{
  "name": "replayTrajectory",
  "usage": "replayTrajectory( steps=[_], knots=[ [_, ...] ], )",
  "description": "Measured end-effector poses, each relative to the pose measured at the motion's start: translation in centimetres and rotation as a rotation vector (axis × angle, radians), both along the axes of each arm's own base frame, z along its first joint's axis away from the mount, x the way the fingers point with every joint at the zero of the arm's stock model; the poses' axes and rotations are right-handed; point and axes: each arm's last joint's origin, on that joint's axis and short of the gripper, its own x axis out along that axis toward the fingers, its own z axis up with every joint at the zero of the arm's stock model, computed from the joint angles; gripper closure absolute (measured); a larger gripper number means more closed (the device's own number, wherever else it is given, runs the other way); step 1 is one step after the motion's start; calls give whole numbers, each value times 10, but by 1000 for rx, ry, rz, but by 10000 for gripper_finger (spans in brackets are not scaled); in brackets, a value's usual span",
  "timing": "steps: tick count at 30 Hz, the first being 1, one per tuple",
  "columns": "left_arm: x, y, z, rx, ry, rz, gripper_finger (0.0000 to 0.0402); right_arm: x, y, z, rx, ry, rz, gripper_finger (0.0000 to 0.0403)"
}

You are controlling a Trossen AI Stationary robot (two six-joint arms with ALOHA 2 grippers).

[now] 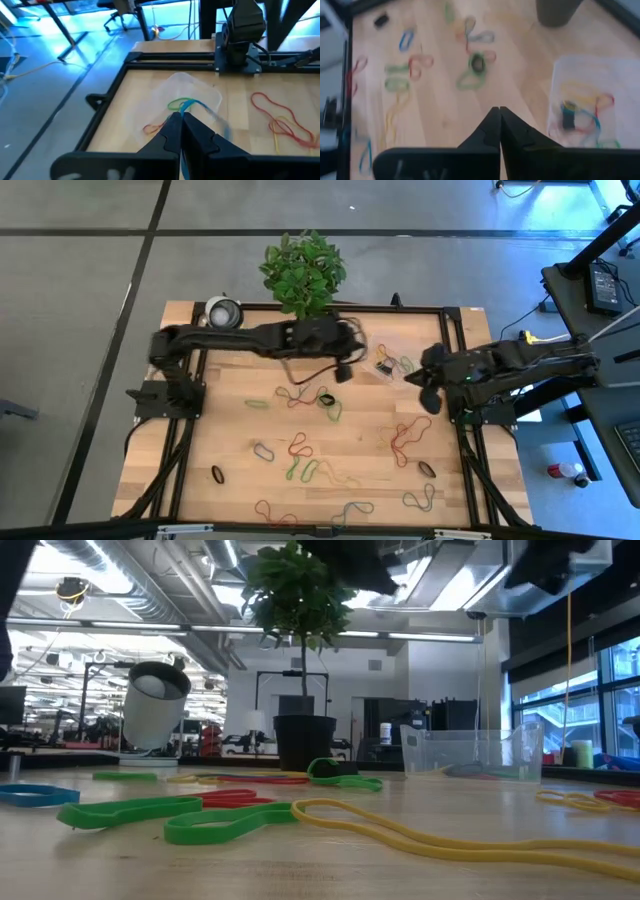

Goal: Pick and place rubber bands into bin
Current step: Put the blue rubber band into the bin, then put the red rubber band into the bin

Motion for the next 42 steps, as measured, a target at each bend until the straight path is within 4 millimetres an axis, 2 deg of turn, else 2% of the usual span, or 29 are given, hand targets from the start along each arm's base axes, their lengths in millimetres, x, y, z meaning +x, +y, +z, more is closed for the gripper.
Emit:
replayTrajectory(
  steps=[4, 8, 13, 18, 23, 27, 38, 42],
  knots=[
    [39, 11, -12, -25, -13, -36, 399, -23, -3, -1, 1, 73, 83, 401],
    [76, 25, -28, -33, -27, -35, 399, -36, -5, -2, -16, 113, 128, 401],
    [114, 41, -57, -50, -47, -7, 399, -40, -6, -1, -37, 100, 151, 401],
    [138, 53, -95, -39, -65, 53, 399, -41, -6, -1, -60, 100, 174, 401],
    [144, 59, -132, -46, -2, 119, 398, -41, -6, -1, -74, 104, 188, 401],
    [145, 58, -148, -85, 56, 85, 387, -42, -7, -2, -76, 117, 188, 399],
    [143, 56, -149, -158, 76, 74, 287, -45, -7, -1, -77, 103, 181, 398],
    [141, 50, -132, -201, 44, 10, 270, -45, -7, -1, -65, 103, 170, 397]
  ],
)
